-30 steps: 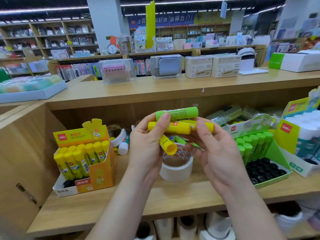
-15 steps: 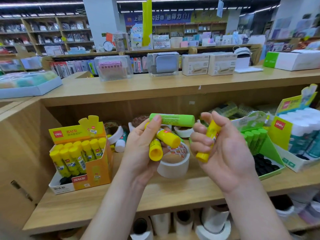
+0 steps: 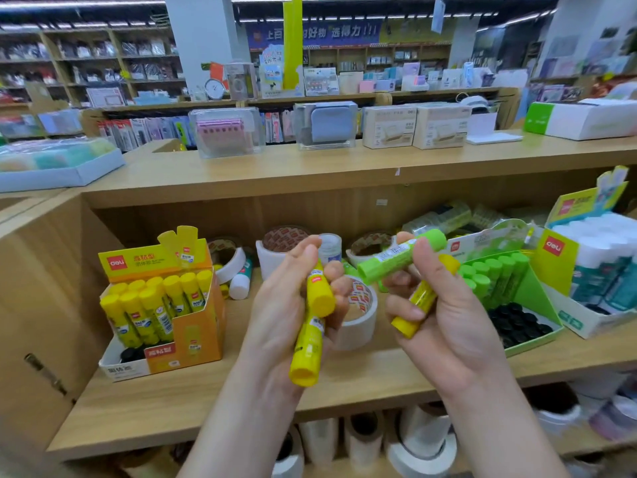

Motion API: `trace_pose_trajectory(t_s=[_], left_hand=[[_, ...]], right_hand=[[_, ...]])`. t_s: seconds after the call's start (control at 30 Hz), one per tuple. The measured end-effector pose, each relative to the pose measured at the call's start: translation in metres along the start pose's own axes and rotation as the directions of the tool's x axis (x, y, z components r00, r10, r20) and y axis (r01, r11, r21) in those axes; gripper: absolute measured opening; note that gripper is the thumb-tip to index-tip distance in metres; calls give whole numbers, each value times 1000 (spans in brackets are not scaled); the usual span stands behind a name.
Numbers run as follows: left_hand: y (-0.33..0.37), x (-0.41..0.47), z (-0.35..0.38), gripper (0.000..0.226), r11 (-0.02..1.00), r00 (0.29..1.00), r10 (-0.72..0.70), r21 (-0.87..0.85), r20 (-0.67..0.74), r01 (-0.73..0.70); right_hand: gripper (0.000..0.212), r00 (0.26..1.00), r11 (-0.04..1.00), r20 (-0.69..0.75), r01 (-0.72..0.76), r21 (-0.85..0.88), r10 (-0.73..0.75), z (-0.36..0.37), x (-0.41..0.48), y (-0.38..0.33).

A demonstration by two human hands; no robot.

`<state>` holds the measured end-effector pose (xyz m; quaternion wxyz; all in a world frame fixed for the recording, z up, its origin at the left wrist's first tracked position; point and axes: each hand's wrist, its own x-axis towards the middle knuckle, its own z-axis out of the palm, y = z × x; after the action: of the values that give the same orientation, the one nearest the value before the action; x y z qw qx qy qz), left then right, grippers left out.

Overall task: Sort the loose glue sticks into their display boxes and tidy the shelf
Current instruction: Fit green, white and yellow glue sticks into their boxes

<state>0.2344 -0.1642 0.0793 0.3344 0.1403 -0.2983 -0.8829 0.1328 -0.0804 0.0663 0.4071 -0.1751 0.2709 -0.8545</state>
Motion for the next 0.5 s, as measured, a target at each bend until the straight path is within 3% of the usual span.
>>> trace_pose_trajectory(t_s=[0.13,0.3,0.37,0.5], left_hand=[[-13,-6,5,7,994,995,-25,-103,95,35],[-12,-10,6,17,952,977,61,283,204,-119],[-13,-13,6,12,879,959,99,428,264,-209],[-16,-17,6,16,614,889,168,660,426,-432]], right_hand=[[23,999,998,-36,37,41,-36,0,-8,11],[42,999,991,27,23,-133,-20,-8,-22,9],[46,999,975,46,-6,-224,16,-14,-28,6],[37,996,938,79,-2,-345,32,-24,-39,2]])
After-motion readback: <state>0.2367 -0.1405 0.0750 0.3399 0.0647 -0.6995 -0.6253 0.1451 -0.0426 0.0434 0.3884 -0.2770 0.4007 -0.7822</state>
